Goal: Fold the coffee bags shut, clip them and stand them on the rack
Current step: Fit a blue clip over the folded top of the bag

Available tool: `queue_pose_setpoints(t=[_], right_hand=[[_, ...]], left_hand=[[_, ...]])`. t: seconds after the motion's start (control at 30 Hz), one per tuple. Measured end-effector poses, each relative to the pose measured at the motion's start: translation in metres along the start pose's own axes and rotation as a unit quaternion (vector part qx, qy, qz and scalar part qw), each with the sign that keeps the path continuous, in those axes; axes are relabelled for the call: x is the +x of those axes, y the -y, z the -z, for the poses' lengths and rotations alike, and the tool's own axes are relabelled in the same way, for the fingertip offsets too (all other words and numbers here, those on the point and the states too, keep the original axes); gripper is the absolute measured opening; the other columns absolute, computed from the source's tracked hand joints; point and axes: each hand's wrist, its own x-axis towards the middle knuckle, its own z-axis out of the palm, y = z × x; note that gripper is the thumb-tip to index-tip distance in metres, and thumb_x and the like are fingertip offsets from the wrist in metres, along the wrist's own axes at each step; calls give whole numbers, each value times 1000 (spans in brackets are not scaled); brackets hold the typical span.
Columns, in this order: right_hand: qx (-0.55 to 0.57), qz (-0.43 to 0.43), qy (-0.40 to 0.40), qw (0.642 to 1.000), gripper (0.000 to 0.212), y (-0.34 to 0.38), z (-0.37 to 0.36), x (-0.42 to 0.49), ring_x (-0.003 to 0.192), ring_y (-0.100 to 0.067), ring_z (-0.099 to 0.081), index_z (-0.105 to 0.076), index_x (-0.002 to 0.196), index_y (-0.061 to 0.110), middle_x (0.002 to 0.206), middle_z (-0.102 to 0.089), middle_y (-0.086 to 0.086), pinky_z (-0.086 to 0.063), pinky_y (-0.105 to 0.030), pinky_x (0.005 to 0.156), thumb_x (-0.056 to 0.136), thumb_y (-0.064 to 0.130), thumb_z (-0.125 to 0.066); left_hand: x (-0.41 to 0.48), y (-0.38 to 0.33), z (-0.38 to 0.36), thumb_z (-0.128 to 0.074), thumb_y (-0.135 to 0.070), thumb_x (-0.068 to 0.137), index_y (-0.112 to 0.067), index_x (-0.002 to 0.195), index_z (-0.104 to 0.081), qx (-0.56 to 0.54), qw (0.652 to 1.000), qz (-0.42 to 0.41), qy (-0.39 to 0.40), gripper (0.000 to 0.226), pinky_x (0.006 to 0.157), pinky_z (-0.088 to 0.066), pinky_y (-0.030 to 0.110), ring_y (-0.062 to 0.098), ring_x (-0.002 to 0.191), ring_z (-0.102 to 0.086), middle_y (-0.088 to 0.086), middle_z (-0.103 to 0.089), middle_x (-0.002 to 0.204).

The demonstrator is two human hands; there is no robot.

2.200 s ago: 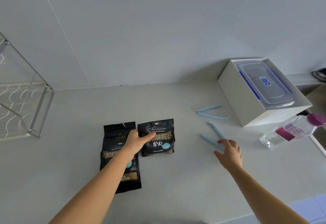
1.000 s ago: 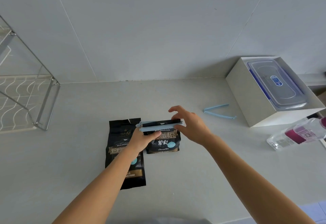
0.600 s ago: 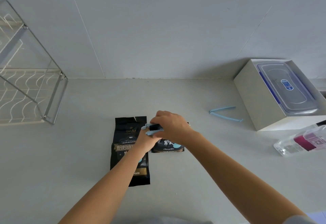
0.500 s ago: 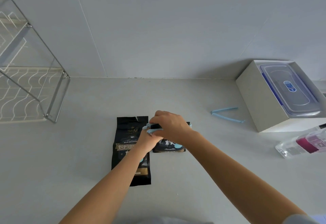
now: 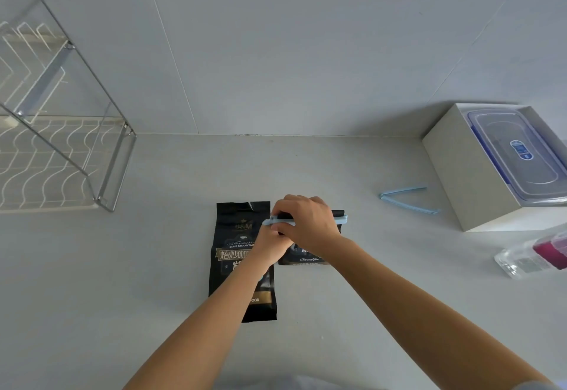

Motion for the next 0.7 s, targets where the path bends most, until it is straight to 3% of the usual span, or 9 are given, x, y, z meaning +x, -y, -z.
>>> queue_pose_setpoints(t=[0.1, 0.17, 0.27, 0.37, 0.5, 0.7], right_hand=[[20, -13, 5, 1000, 11, -2, -1, 0, 75, -13, -57, -64, 89, 28, 84, -64, 9, -38, -33, 86, 81, 36, -62], [30, -17, 0, 999, 11, -4, -2, -2, 69, -11, -53, -64, 88, 29, 83, -63, 9, -37, -34, 88, 81, 37, -62], [33, -22, -11, 999, 9, -6, -4, -3, 67, -11, -51, -63, 86, 30, 81, -62, 9, -34, -34, 94, 81, 37, -62], [20, -18, -11, 1000, 11, -4, -4, -3, 75, -12, -57, -63, 86, 29, 82, -62, 9, -27, -36, 102, 82, 39, -63], [12, -15, -2, 1000, 10, -3, -4, -6, 80, -12, -59, -63, 87, 29, 84, -62, 10, -22, -40, 106, 82, 38, -63], [10, -20, -14, 1000, 9, -4, -4, -12, 79, -13, -59, -63, 87, 29, 83, -62, 8, -20, -40, 107, 82, 37, -64]], left_hand=[[-7, -1, 3, -49, 0, 80, -10, 59, -53, -26, 999, -8, 33, 23, 51, -40, 16, -1, 42, -48, -5, -52, 48], [-13, 0, 4, -52, -1, 82, -11, 78, -59, -67, 997, -27, 22, 12, 50, -41, 12, 0, 51, -50, -5, -57, 59], [-24, 4, 8, -62, -4, 84, -10, 105, -55, -163, 981, -26, -101, 23, 61, -49, 9, -1, 71, -62, 1, -63, 88], [-32, 6, 16, -68, -3, 80, -10, 93, -57, -132, 970, -76, -188, 19, 71, -52, 11, 5, 82, -66, -1, -65, 88], [-36, 3, 22, -69, -5, 81, -5, 83, -59, -85, 970, -98, -204, 10, 71, -53, 18, 16, 76, -66, 0, -65, 76], [-42, -1, 17, -71, -12, 79, -10, 80, -61, -77, 972, -75, -210, 11, 62, -50, 8, 9, 72, -64, -3, -65, 72]])
